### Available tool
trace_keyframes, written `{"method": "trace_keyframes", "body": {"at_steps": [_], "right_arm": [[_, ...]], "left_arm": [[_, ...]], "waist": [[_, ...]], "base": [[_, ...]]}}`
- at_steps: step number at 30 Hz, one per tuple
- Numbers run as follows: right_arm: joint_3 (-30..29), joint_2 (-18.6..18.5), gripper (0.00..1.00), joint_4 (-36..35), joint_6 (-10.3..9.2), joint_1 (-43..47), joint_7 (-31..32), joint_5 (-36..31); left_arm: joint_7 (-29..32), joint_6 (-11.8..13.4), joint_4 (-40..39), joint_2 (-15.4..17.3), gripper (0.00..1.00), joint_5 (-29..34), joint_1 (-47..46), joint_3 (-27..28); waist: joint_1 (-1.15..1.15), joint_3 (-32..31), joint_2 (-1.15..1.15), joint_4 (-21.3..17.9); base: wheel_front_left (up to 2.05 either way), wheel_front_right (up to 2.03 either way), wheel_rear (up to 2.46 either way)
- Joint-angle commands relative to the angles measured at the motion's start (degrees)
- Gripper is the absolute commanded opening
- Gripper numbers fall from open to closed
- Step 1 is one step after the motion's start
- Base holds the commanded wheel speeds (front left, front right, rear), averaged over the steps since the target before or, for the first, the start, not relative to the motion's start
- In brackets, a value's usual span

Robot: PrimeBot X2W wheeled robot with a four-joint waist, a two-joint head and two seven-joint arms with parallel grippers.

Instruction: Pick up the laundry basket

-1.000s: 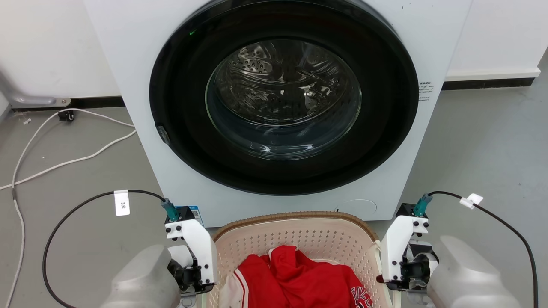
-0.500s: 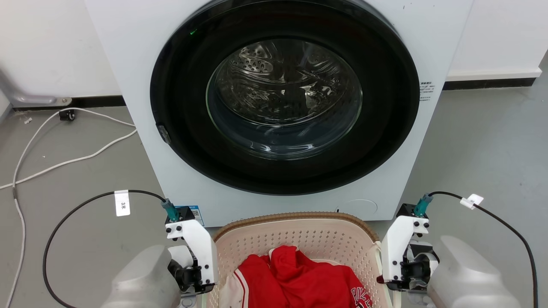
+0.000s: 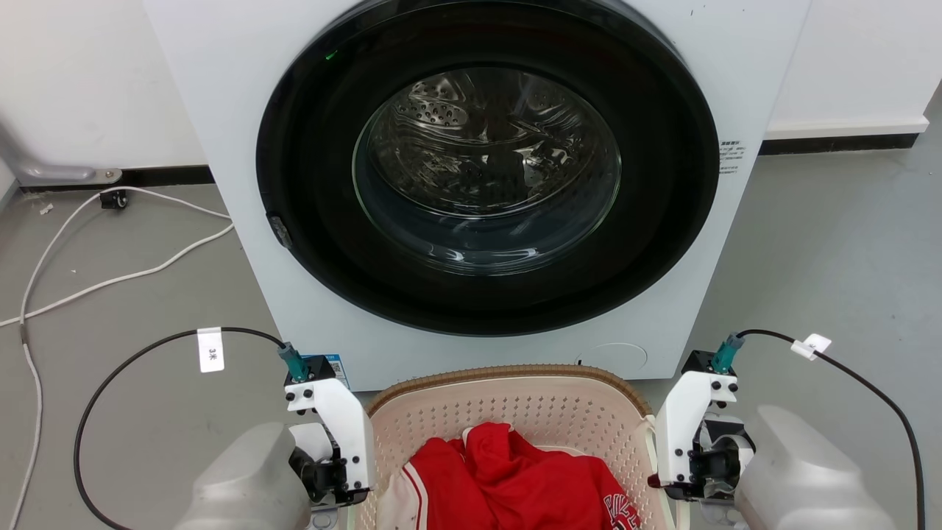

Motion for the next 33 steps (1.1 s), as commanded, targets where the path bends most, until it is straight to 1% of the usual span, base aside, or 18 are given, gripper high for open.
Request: {"method": "trace_keyframes", "body": {"at_steps": [1,33], "right_arm": [[-0.38,1.51,0.00,-0.57,0.29,0.43,-0.15,0.72],[-2.02,1.51,0.00,-0.57,0.29,1.11,0.20,-0.57]], "left_arm": [[-0.11,-0.67,-0.93,-1.61,0.00,-0.64,0.36,-0.02],[-0.96,-0.66,-0.79,-1.63,0.00,-1.90,0.91,-1.03]], "waist": [[0.00,0.00,0.00,-0.02],[0.00,-0.15,0.00,0.02]], "base": [[0.00,0.00,0.00],[0.00,0.00,0.00]]}}
